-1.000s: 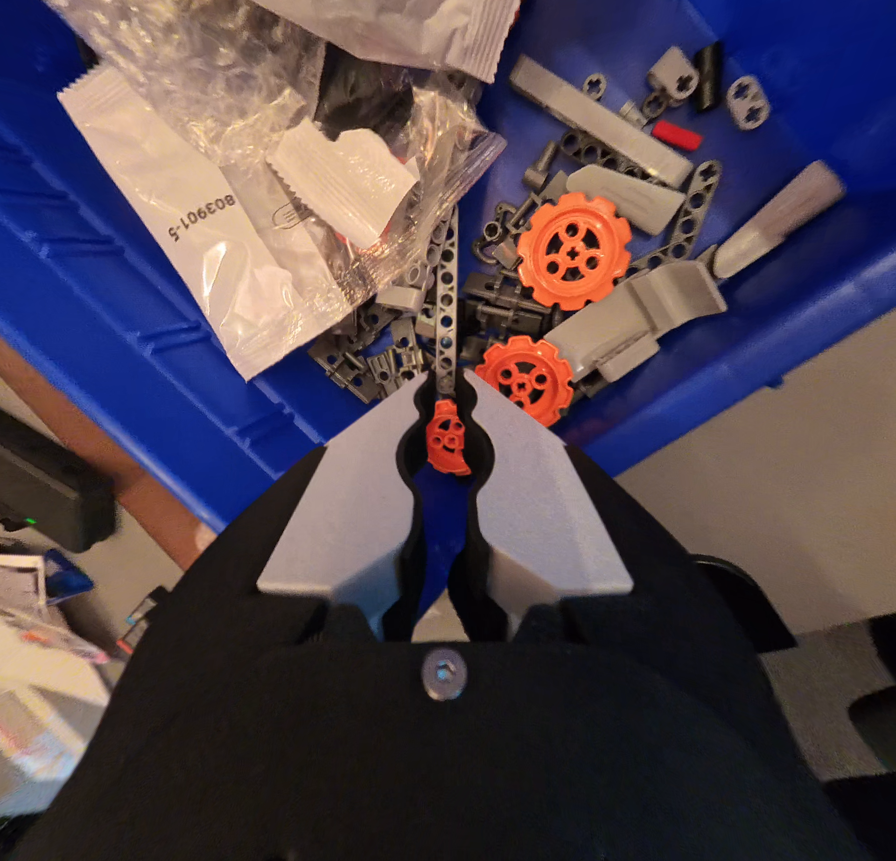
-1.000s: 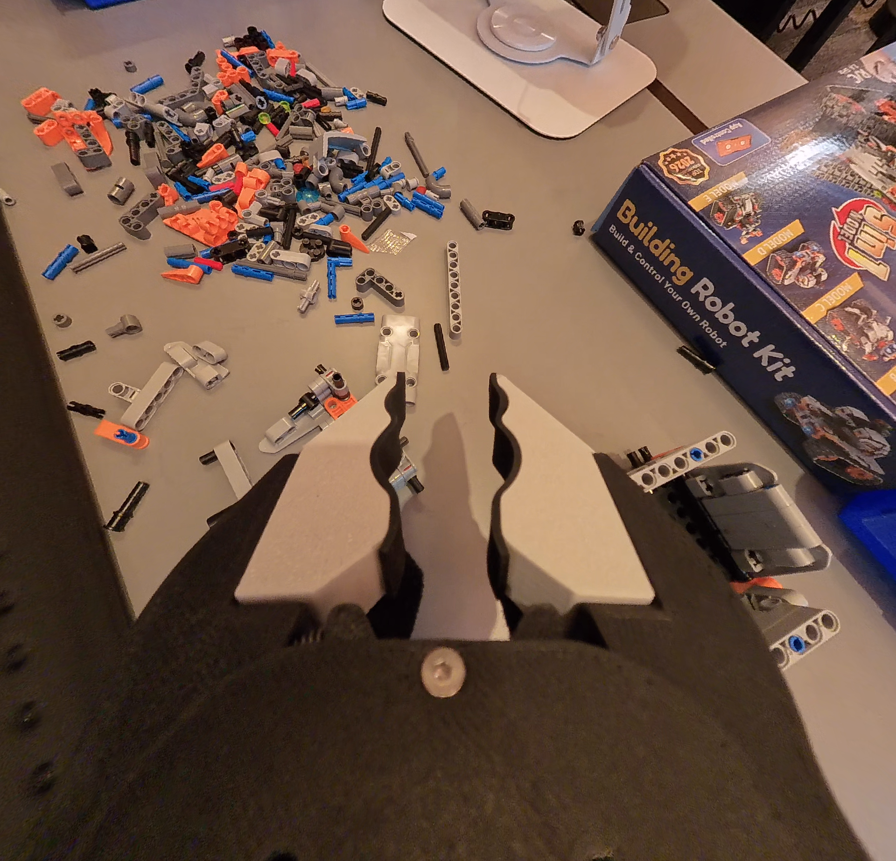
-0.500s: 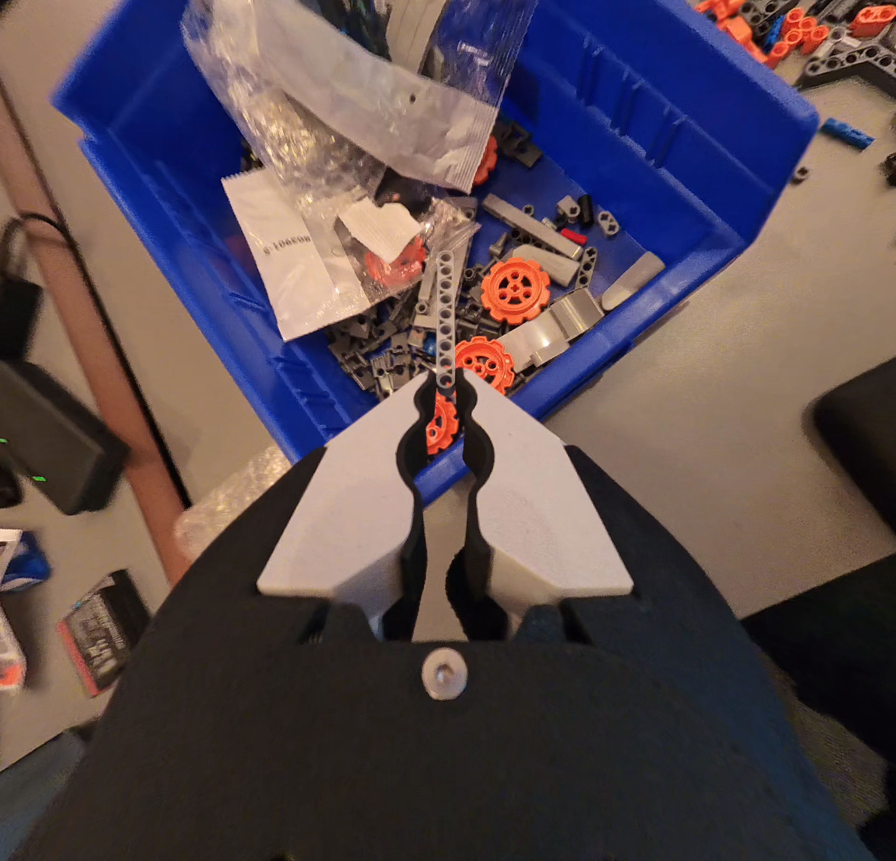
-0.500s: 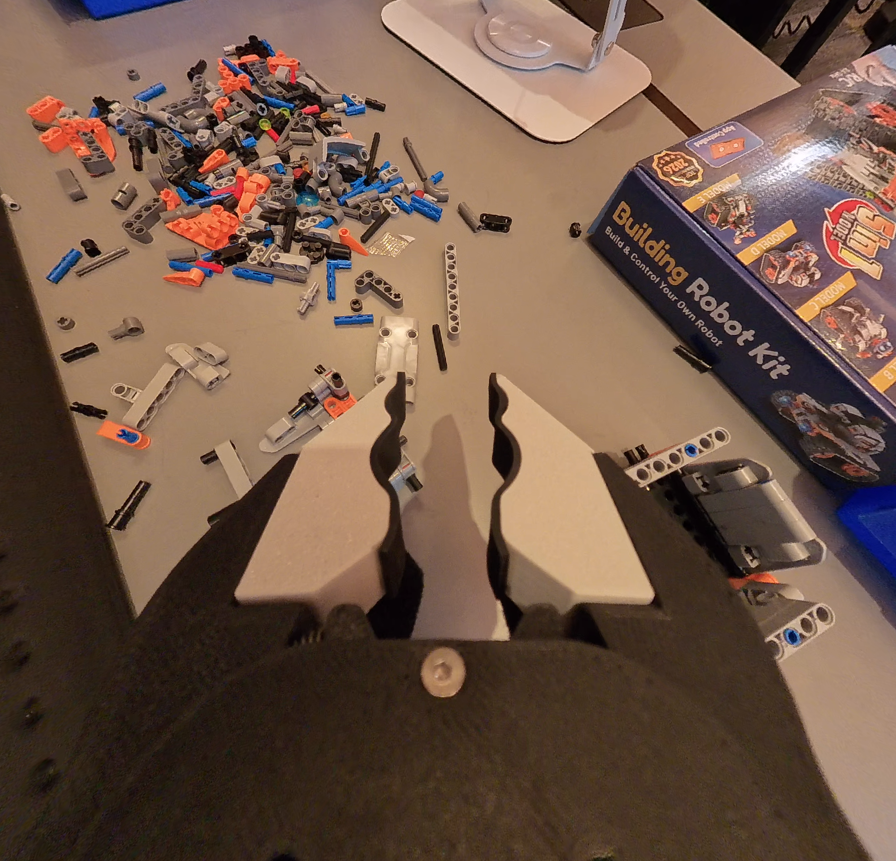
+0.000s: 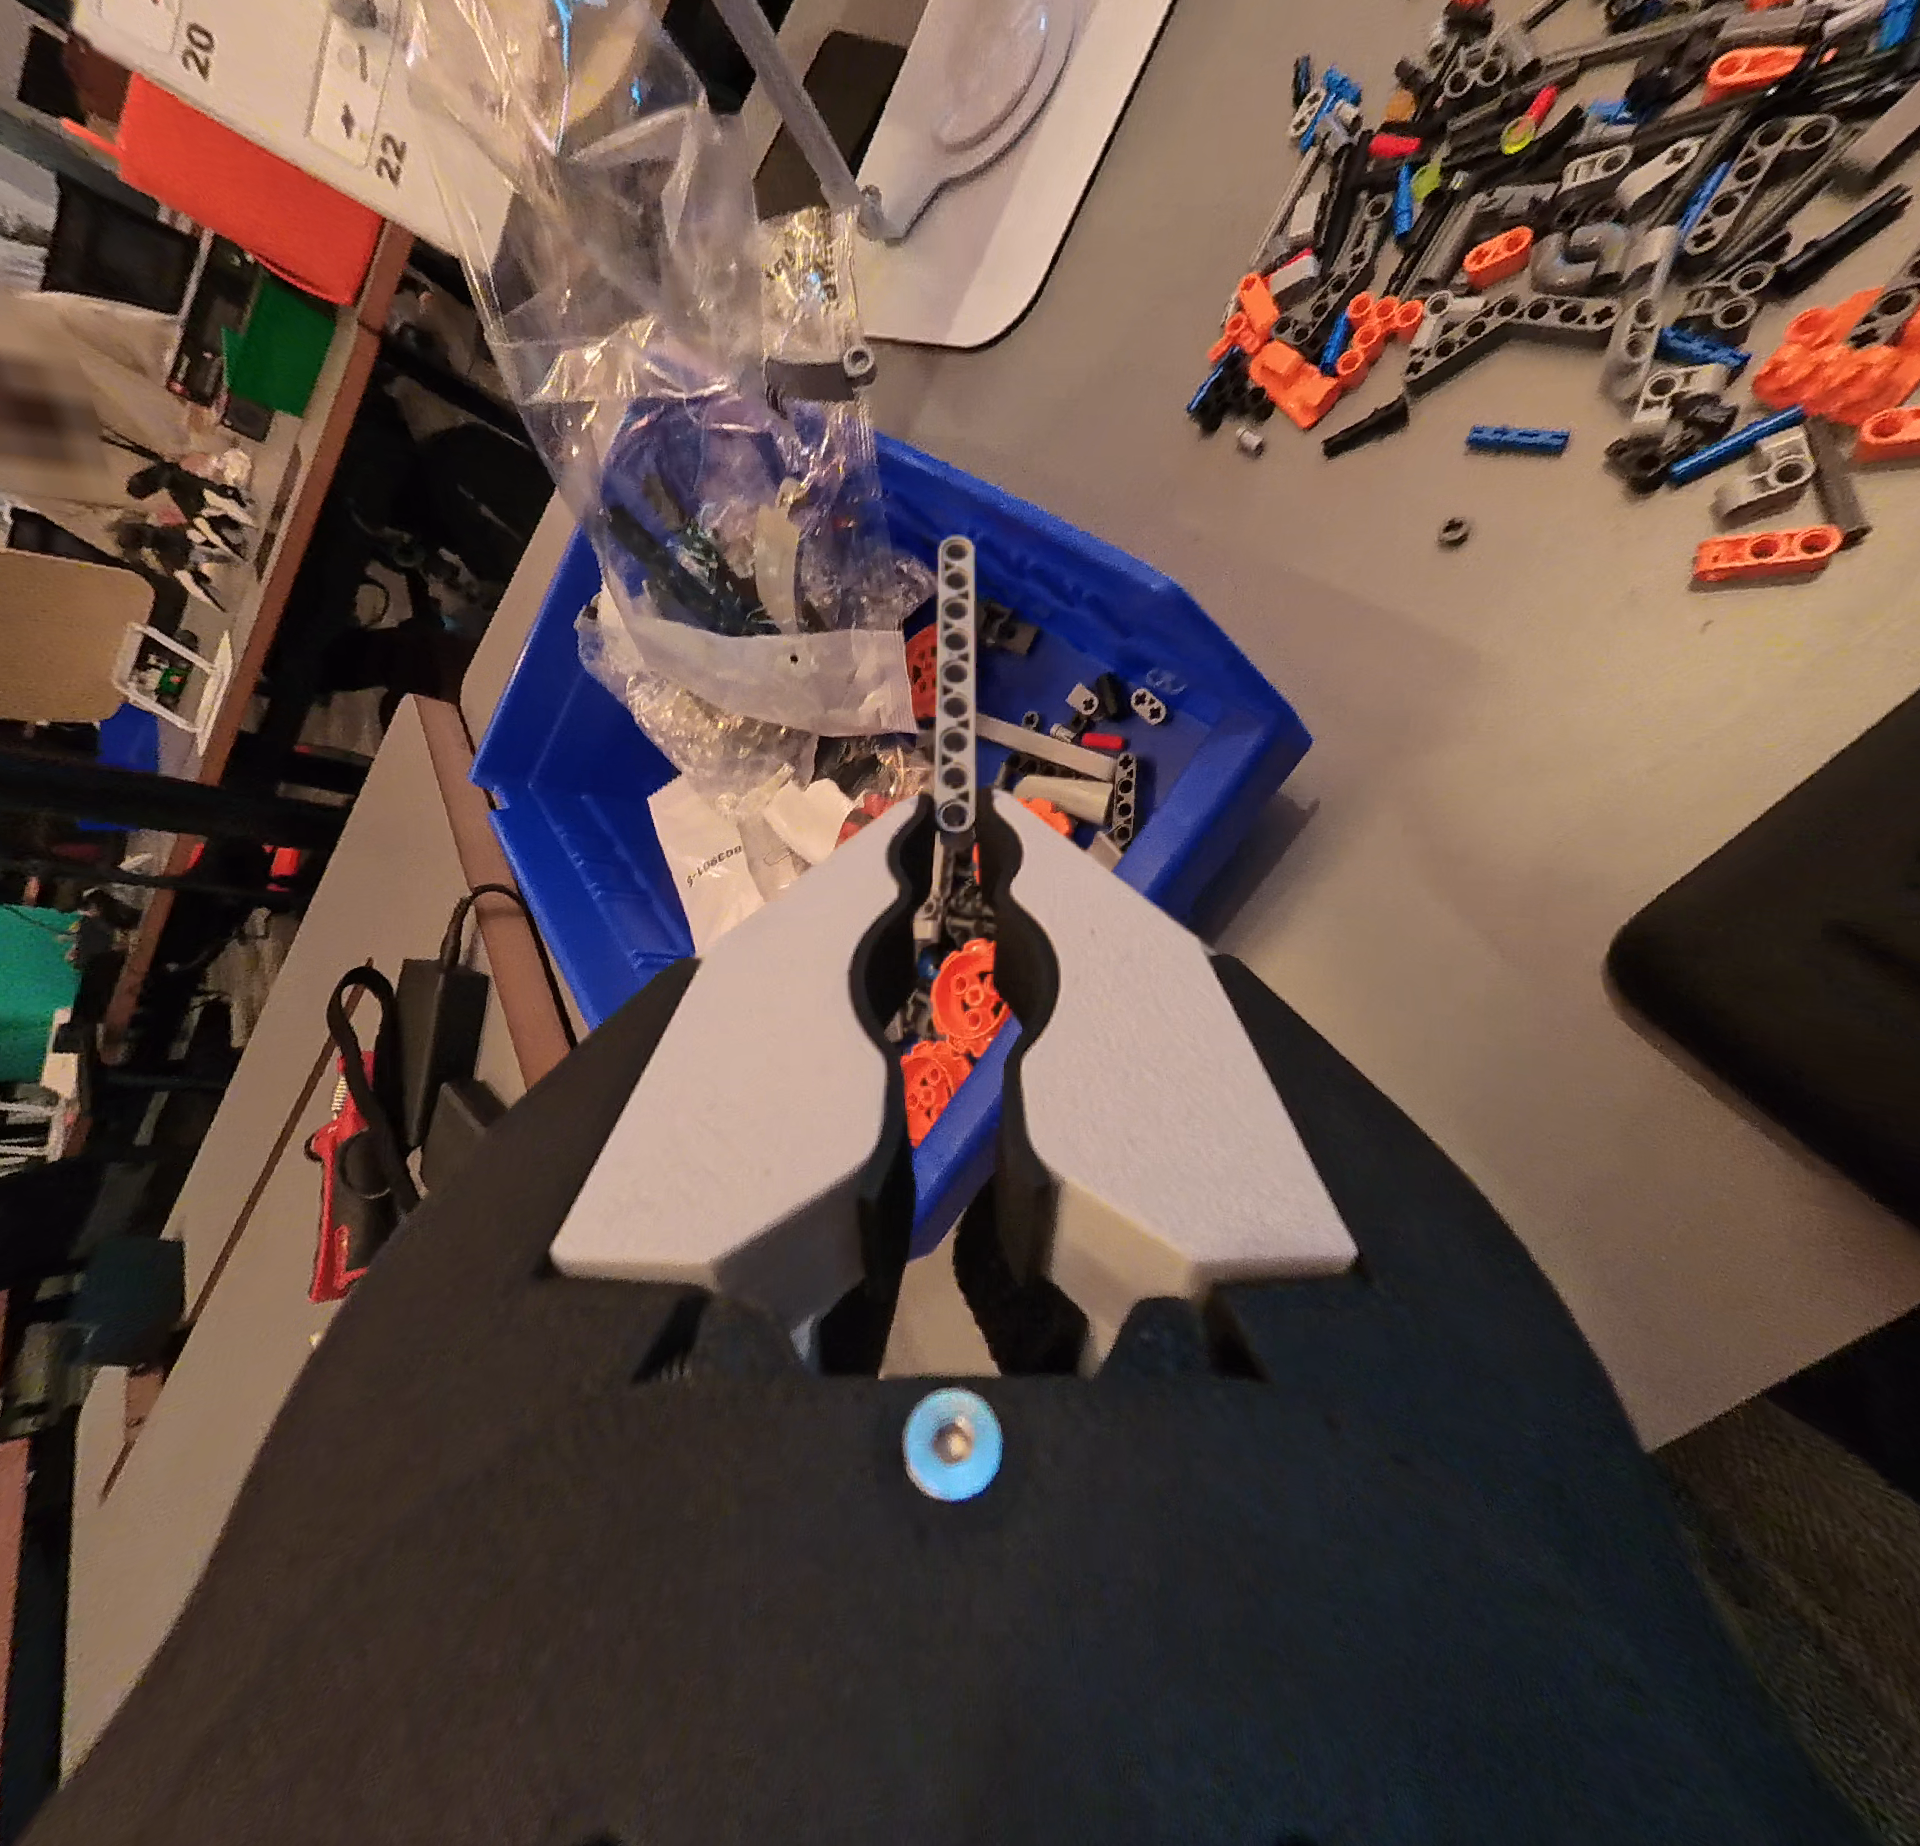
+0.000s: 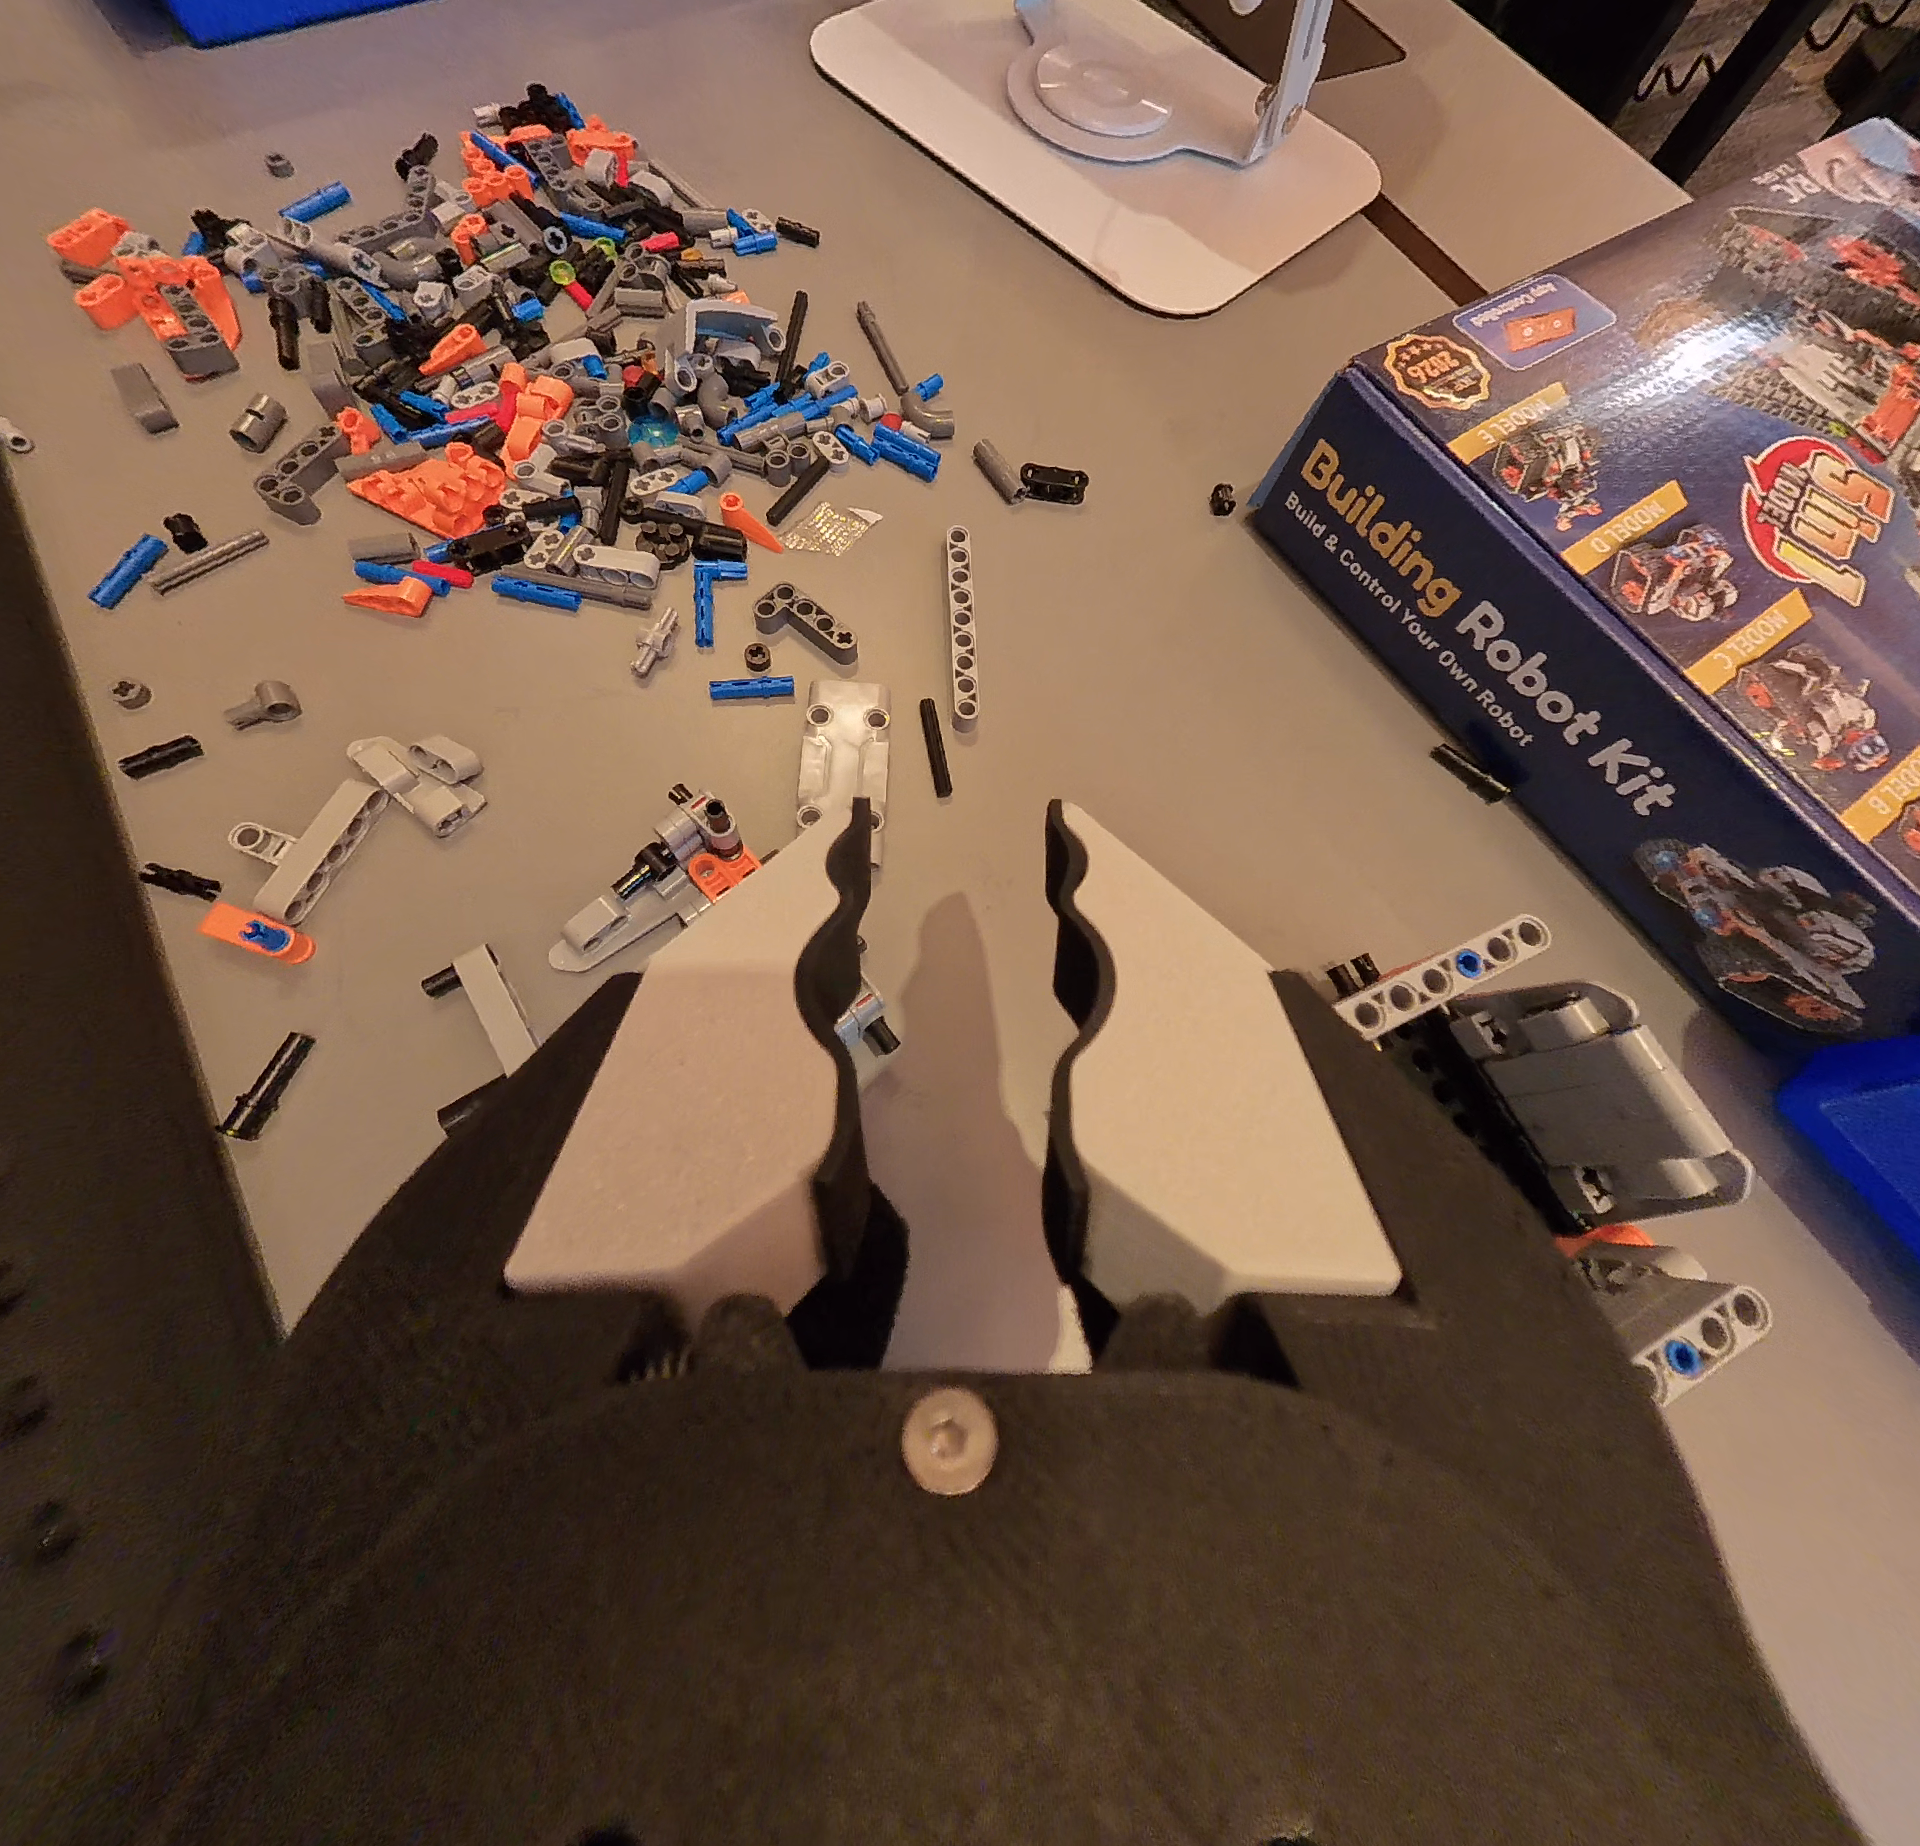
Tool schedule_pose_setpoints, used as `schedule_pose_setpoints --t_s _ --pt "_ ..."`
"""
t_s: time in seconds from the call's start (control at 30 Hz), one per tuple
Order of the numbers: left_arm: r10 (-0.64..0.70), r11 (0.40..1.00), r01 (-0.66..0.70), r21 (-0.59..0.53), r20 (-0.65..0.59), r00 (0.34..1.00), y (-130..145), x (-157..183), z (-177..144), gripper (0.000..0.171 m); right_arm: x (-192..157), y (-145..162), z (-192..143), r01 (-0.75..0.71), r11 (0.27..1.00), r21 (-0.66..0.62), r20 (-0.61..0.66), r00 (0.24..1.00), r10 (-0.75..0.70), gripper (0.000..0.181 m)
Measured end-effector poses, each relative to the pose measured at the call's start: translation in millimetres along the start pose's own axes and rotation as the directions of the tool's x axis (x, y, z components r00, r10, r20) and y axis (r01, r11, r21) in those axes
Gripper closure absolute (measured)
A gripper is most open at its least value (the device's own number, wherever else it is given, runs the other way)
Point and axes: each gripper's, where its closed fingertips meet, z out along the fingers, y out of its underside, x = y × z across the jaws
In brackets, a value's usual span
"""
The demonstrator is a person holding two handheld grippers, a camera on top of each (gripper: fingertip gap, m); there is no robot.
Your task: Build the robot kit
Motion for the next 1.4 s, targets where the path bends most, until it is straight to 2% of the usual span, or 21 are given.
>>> schedule_pose_setpoints --t_s 0.83,1.4 --pt "0.040 0.998 -0.039 0.050 -0.020 0.999 -18 15 3 0.166 0 2 0 0.013 1.000 -0.012 -0.007 1.000 -0.013 0.150" --pt "0.048 0.998 -0.046 0.045 -0.037 0.998 -19 20 5 0.166 -1 1 -1 0.019 1.000 -0.009 -0.009 1.000 -0.020 0.150"
